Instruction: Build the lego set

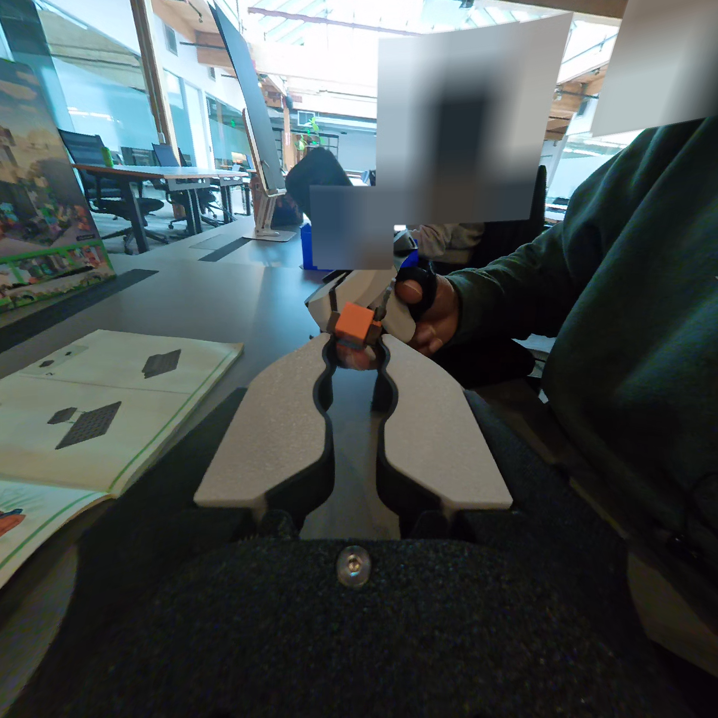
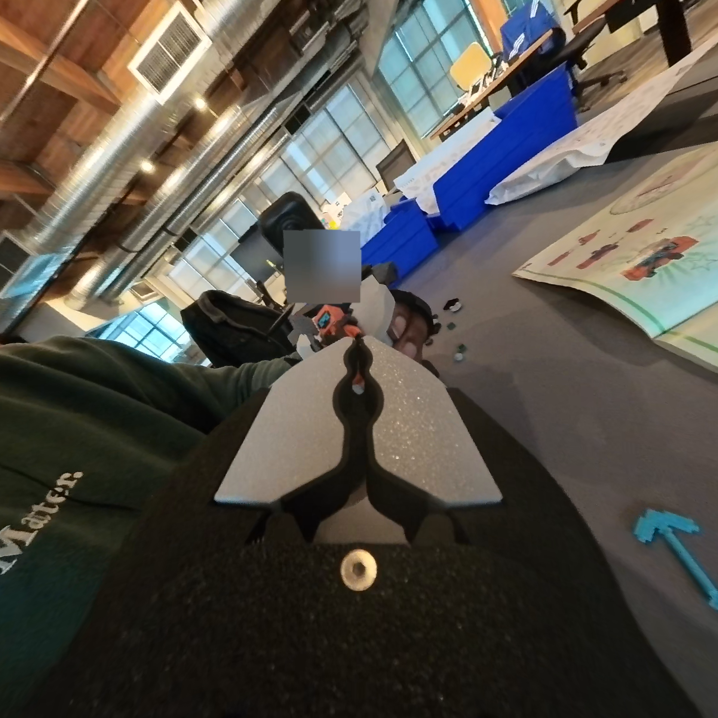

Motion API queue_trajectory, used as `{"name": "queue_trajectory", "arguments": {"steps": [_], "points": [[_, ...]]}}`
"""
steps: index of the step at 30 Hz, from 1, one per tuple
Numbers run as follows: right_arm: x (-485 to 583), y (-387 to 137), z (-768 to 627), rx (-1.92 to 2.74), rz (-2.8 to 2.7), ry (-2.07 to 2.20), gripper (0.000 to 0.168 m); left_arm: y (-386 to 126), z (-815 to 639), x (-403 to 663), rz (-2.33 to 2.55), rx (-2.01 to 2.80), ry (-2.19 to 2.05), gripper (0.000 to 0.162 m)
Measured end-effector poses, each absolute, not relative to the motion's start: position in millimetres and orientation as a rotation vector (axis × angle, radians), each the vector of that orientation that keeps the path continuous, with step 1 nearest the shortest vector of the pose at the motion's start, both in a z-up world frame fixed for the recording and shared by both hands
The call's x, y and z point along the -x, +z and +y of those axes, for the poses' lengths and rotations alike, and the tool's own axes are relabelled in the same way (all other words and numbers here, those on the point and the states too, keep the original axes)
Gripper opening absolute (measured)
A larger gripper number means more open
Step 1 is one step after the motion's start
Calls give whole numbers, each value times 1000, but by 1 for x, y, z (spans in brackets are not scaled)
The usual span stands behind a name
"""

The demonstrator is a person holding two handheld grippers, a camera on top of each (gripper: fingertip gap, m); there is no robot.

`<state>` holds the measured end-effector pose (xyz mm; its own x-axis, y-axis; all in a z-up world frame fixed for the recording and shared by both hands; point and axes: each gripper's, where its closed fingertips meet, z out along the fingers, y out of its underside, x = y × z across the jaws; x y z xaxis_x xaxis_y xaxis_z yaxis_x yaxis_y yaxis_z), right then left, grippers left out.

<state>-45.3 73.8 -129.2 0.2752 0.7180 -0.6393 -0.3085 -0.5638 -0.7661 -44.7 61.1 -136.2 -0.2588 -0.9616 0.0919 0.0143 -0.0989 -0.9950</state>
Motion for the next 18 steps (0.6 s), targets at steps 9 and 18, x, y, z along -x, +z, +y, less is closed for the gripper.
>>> {"name": "queue_trajectory", "arguments": {"steps": [9, 18], "points": [[44, -133, 72, 1696, -416, 1477, 9, -141, 58, 44, 1383, 1111, -1440, 18], [45, -138, 70, 1733, -446, 1464, 4, -147, 57, 43, 1421, 1113, -1382, 19]]}}
